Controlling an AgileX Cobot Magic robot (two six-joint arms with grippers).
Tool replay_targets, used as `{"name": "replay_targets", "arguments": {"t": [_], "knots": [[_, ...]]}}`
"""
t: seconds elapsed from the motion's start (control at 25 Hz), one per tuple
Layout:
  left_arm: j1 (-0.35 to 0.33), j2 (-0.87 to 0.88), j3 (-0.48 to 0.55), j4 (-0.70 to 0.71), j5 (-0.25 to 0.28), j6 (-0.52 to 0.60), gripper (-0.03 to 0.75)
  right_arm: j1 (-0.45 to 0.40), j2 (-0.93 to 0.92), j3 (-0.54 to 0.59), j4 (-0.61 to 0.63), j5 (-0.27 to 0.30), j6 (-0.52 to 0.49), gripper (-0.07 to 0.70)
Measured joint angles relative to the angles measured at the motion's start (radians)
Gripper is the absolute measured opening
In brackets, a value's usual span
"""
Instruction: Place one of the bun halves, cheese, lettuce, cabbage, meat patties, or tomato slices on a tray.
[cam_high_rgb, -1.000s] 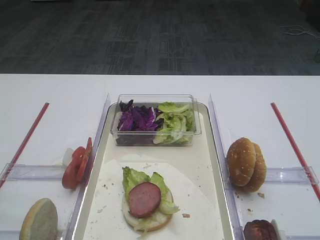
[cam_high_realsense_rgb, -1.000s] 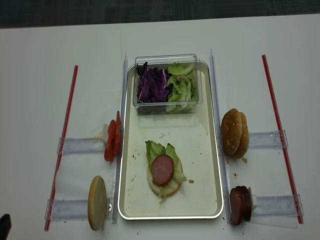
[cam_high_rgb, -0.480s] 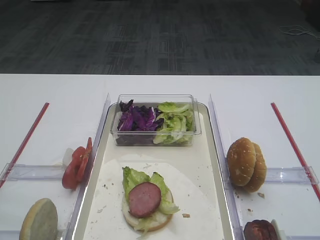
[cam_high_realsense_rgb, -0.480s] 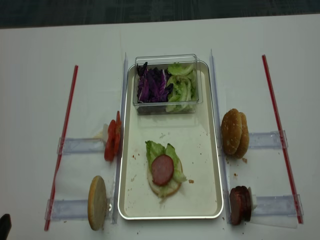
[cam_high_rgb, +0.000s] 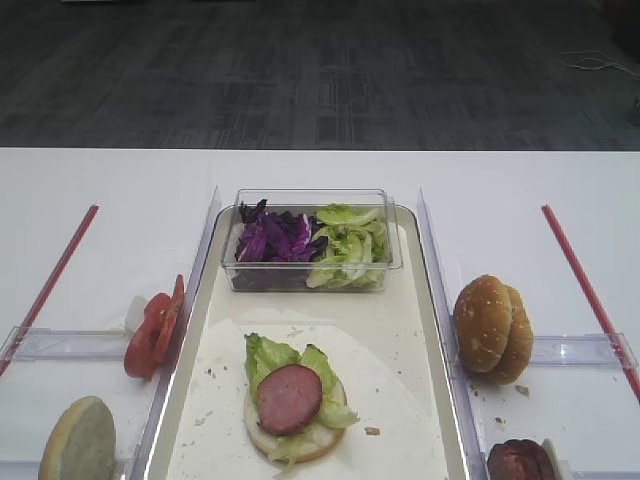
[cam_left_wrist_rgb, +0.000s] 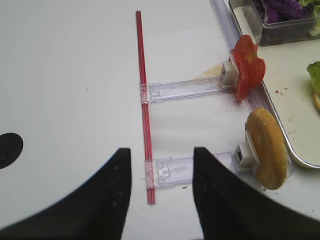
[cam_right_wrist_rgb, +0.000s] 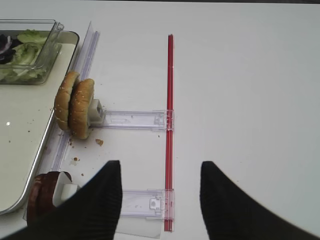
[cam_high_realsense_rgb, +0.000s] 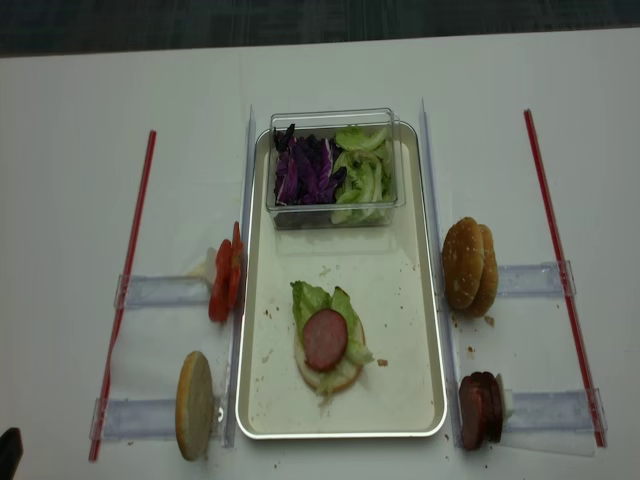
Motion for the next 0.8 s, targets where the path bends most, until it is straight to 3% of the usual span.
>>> {"name": "replay_targets", "arguments": {"t": [0.8], "knots": [[0.000, 0.000, 0.000, 0.000, 0.000, 0.000, 0.305, 0.000, 0.000, 0.000, 0.000, 0.000, 0.000, 0.374]]}}
